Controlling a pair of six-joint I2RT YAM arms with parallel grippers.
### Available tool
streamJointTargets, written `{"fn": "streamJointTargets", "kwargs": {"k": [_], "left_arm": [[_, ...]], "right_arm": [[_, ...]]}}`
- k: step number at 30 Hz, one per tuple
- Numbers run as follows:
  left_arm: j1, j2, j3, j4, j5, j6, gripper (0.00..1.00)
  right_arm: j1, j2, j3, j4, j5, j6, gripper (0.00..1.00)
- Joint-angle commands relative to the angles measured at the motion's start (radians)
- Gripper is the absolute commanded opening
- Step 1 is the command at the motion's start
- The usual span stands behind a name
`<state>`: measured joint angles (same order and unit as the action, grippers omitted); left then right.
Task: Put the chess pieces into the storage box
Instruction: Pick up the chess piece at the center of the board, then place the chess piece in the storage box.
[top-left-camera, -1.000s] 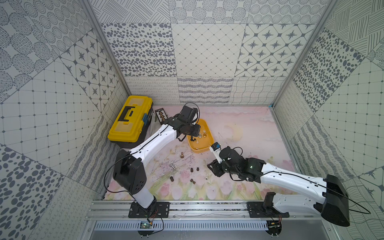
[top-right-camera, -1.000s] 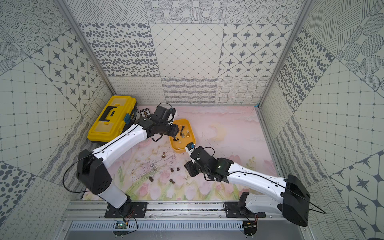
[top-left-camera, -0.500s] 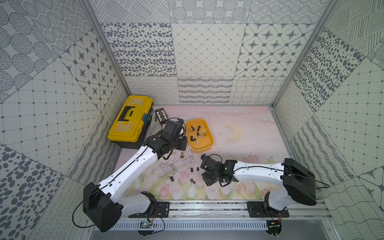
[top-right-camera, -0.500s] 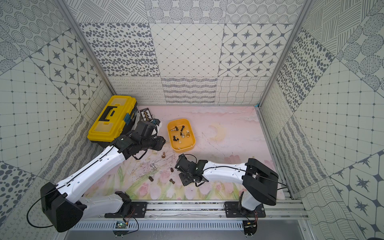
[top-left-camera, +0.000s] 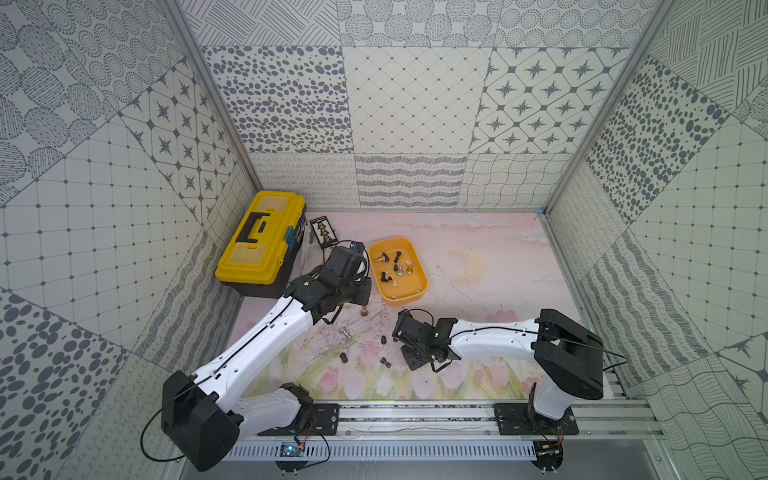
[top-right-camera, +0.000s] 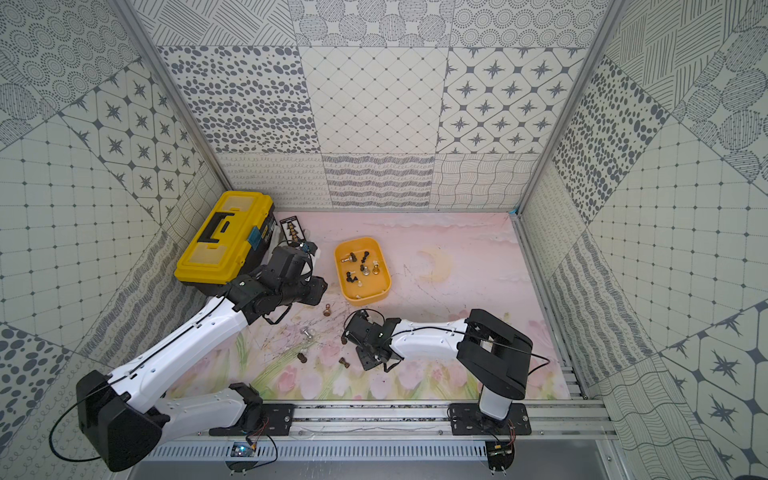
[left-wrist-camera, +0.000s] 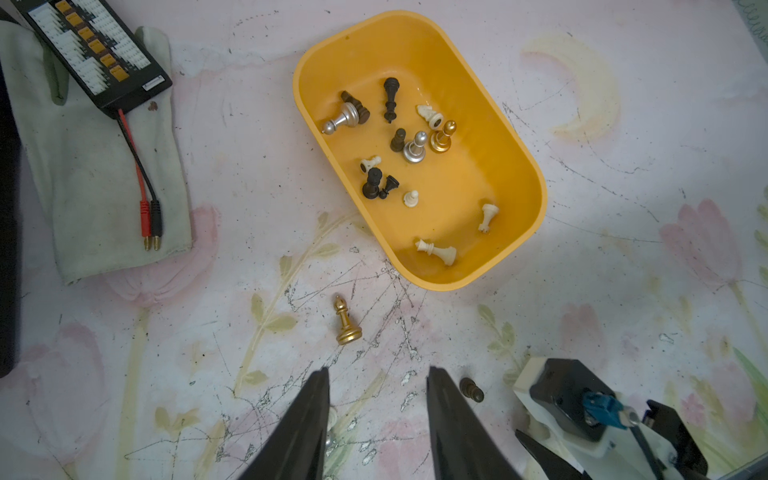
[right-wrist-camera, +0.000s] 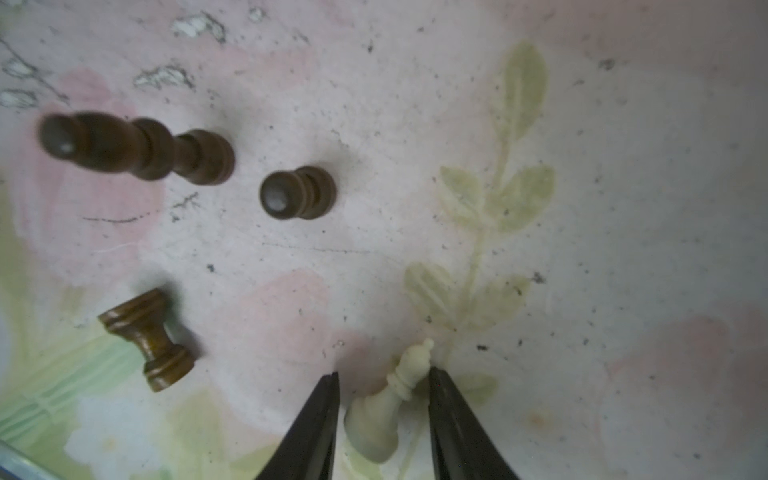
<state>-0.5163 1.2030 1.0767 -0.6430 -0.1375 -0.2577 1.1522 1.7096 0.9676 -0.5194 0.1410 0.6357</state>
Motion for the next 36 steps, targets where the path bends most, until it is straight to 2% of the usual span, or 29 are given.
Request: {"fn": "streamJointTargets", "kwargs": {"k": [1,11,15,18,21,25,31,36], "left_arm": [[-0.003,-0.006,0.0,0.012,-0.011,0.005,0.44],[-0.002,-0.01,-0.005,0.02,-0.036,0.002,0.44],[-0.002,-0.02,-0.006,0.025,-0.031,-0.009,0.44],[-0.002,-0.049,-0.011,0.034,-0.038,-0.005,0.44],[-0.003,-0.078,-0.024,0.049,-0.06,0.0,0.44],[-0.002,-0.088,-0.045,0.063,-0.058,-0.004,0.44],[-0.001,-0.079,-0.051,0.065,-0.054,0.0,0.44],[-0.002,-0.08,-0.052,0.059,-0.055,0.0,0.44]], "right_arm": [[-0.004,-0.001,-0.02,-0.031,0.017,0.022,0.34],[-0.007,-0.078,-0.073,-0.036,0.038,0.033,0.18],[-0.025,-0.146,-0.045,-0.03,0.067,0.019,0.17],[-0.091,-0.227,-0.026,0.023,0.043,-0.004,0.17],[-0.222,-0.263,-0.019,0.141,-0.065,-0.03,0.17],[-0.347,-0.143,0.116,0.198,-0.145,-0.112,0.17],[-0.427,0.12,0.414,0.169,-0.131,-0.213,0.17],[-0.448,0.269,0.576,0.091,-0.107,-0.259,0.18]]}}
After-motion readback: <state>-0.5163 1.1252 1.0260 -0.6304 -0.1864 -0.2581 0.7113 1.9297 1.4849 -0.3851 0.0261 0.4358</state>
